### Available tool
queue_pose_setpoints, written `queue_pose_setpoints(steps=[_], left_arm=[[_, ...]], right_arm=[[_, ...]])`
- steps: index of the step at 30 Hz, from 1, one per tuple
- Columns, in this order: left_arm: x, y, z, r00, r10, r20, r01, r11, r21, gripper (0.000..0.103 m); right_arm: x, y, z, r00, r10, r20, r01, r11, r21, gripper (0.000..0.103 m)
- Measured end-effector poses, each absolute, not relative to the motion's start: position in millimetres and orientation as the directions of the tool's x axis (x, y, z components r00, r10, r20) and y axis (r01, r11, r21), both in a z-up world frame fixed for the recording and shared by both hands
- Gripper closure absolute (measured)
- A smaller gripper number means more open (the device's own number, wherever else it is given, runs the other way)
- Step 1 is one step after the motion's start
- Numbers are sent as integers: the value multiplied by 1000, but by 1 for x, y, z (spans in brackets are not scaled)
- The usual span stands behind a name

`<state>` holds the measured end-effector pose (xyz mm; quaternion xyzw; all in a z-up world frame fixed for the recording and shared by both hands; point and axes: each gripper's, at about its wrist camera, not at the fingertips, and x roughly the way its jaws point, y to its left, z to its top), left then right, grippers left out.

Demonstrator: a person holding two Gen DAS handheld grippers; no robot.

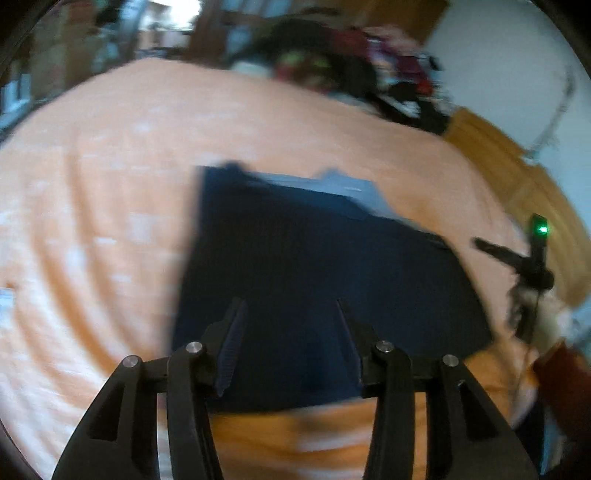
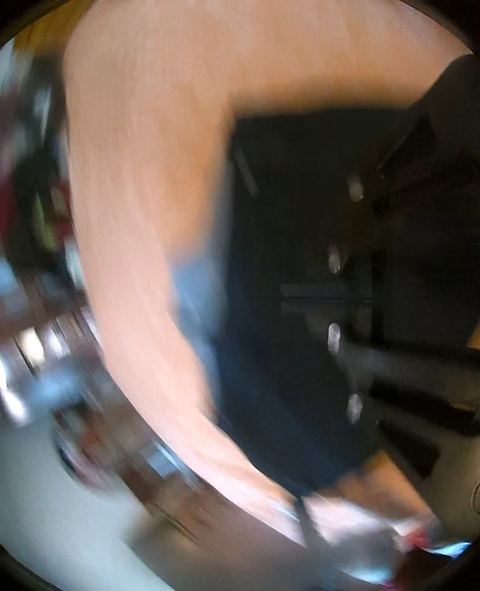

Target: Fold small clothes

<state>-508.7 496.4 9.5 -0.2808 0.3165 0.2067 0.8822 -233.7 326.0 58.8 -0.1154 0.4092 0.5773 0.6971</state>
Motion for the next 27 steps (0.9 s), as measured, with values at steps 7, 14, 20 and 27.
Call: queue_pose_setpoints(steps=[7,14,20,27], left_arm=[[-434,429,-36,652,87,-754,-454,841,-296,73],[-516,493,-48,623,171,-764,-632,685,-362,97],[-620,539,-48,555,313,-771,-797,465,-385,98],[-624,487,-28,762,195,-618,-620,494,-609,85]], right_arm=[[-349,367,-6,-120,586,-802,-943,187,277,103],[-273,316,-8,-19,536,-844,-922,317,221,103],[-208,232,-3,77,529,-845,-842,488,229,98],[-247,206,6,104,595,-797,-841,480,248,63]])
